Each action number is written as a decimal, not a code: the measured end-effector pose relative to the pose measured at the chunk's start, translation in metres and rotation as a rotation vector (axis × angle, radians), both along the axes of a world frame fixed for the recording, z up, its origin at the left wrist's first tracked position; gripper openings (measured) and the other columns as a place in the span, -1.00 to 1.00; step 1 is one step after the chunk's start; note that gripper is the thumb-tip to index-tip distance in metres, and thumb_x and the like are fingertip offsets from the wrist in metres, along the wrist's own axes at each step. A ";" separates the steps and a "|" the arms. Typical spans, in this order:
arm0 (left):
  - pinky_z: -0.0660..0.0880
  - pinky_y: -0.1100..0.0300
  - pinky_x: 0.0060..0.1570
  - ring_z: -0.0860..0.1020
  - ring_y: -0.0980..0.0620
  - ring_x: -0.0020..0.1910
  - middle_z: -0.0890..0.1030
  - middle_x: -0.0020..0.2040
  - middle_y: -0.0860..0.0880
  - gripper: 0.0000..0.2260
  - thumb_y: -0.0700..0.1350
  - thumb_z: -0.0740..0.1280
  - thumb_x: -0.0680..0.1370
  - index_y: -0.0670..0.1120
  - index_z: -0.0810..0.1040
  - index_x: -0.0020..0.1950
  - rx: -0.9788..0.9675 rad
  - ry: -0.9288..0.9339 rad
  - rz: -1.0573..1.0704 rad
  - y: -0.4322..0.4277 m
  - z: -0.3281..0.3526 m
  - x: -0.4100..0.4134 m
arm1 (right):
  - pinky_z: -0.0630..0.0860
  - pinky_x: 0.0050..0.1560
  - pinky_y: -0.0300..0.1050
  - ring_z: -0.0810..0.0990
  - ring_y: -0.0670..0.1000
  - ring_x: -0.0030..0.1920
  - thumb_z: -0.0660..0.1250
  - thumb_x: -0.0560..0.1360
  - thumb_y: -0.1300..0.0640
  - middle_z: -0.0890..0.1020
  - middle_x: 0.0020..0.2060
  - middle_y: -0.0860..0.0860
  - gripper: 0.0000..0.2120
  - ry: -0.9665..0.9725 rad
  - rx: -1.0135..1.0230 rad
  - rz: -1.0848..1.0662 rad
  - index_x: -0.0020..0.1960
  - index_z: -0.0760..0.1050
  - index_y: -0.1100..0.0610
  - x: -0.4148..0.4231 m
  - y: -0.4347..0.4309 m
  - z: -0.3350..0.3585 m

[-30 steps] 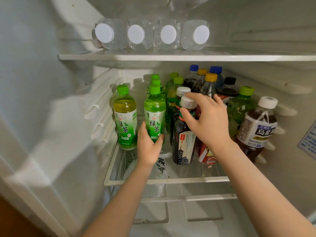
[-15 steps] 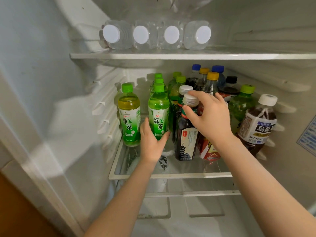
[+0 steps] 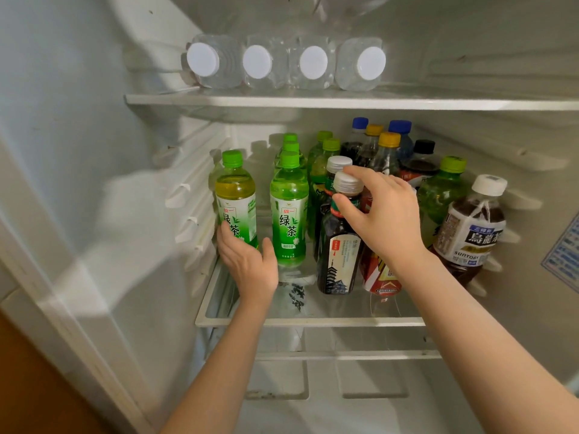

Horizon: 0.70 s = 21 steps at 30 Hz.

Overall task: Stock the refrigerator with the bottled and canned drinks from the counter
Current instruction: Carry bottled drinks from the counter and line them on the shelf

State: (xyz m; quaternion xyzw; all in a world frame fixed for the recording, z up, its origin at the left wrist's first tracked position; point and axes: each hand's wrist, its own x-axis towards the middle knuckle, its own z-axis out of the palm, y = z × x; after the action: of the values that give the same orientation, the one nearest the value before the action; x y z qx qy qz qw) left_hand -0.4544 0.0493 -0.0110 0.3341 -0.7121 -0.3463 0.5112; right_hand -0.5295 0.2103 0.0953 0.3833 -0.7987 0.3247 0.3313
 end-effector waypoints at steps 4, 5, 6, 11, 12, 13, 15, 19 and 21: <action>0.10 0.01 0.39 0.20 -0.21 0.42 0.24 0.44 -0.23 -0.26 -0.19 0.40 0.47 -0.22 0.05 0.52 0.026 -0.126 0.141 -0.005 -0.001 -0.006 | 0.35 0.25 0.00 0.59 0.03 0.07 0.35 0.48 -0.05 0.64 0.07 -0.01 -0.60 0.001 -0.001 0.004 0.28 0.50 0.07 -0.002 0.000 -0.001; 0.13 0.00 0.36 0.23 -0.22 0.40 0.26 0.43 -0.23 -0.27 -0.18 0.40 0.47 -0.20 0.06 0.52 0.035 -0.154 0.162 -0.006 -0.001 -0.007 | 0.35 0.24 -0.01 0.59 0.03 0.06 0.35 0.48 -0.05 0.65 0.06 -0.01 -0.60 0.004 0.000 0.004 0.28 0.50 0.07 -0.002 0.000 -0.001; 0.16 -0.02 0.33 0.25 -0.23 0.37 0.29 0.40 -0.23 -0.29 -0.18 0.40 0.48 -0.19 0.08 0.52 0.041 -0.170 0.170 -0.007 -0.001 -0.007 | 0.34 0.23 -0.02 0.59 0.03 0.06 0.35 0.48 -0.05 0.65 0.06 -0.01 -0.60 0.005 0.000 0.006 0.28 0.50 0.06 -0.003 0.000 -0.001; 0.31 0.03 0.15 0.37 -0.24 0.21 0.31 0.32 -0.28 -0.33 -0.24 0.38 0.49 -0.24 0.10 0.49 0.061 -0.125 0.100 0.001 0.000 -0.001 | 0.29 0.24 -0.09 0.58 0.01 0.07 0.34 0.48 -0.06 0.64 0.06 -0.02 -0.59 0.001 0.001 0.009 0.29 0.49 0.05 -0.004 0.001 -0.002; 0.31 0.12 0.08 0.38 -0.22 0.18 0.29 0.32 -0.28 -0.33 -0.24 0.37 0.49 -0.24 0.09 0.49 0.060 -0.109 0.079 0.002 0.000 0.002 | 0.29 0.24 -0.09 0.58 0.01 0.07 0.35 0.48 -0.06 0.65 0.06 -0.02 -0.59 0.004 0.002 0.011 0.29 0.49 0.05 -0.004 0.001 -0.002; 0.27 0.20 0.04 0.37 -0.20 0.17 0.28 0.32 -0.29 -0.33 -0.25 0.36 0.50 -0.24 0.08 0.50 0.051 -0.107 0.066 0.003 -0.001 0.007 | 0.30 0.25 -0.07 0.58 0.01 0.07 0.35 0.48 -0.06 0.65 0.06 -0.02 -0.59 0.007 0.003 0.012 0.28 0.49 0.05 -0.004 0.001 -0.001; 0.23 0.26 0.05 0.30 -0.15 0.21 0.26 0.35 -0.29 -0.33 -0.23 0.36 0.50 -0.24 0.06 0.50 0.016 -0.137 0.054 0.009 -0.004 0.018 | 0.31 0.27 -0.04 0.59 0.02 0.06 0.35 0.48 -0.05 0.65 0.05 -0.01 -0.59 0.015 0.002 0.012 0.28 0.50 0.06 -0.004 0.001 -0.001; 0.24 0.15 0.24 0.25 -0.09 0.32 0.24 0.38 -0.20 -0.28 -0.13 0.39 0.49 -0.18 0.04 0.52 -0.031 -0.193 -0.060 0.027 -0.013 0.041 | 0.30 0.24 -0.06 0.60 0.03 0.05 0.36 0.48 -0.05 0.65 0.03 0.00 -0.60 0.034 -0.013 0.008 0.27 0.51 0.07 -0.004 0.001 -0.002; 0.26 0.14 0.24 0.27 -0.04 0.31 0.23 0.37 -0.14 -0.24 -0.03 0.39 0.49 -0.13 0.01 0.54 -0.043 -0.241 -0.132 0.032 -0.016 0.046 | 0.31 0.22 -0.08 0.60 0.03 0.05 0.36 0.48 -0.05 0.65 0.04 0.00 -0.60 0.045 -0.017 0.009 0.26 0.51 0.07 -0.004 0.000 -0.002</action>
State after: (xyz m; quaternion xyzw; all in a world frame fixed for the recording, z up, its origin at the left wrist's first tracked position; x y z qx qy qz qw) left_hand -0.4087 0.0815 -0.0269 0.3148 -0.7960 -0.3213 0.4050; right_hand -0.5337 0.2108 0.0930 0.3914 -0.7865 0.3241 0.3509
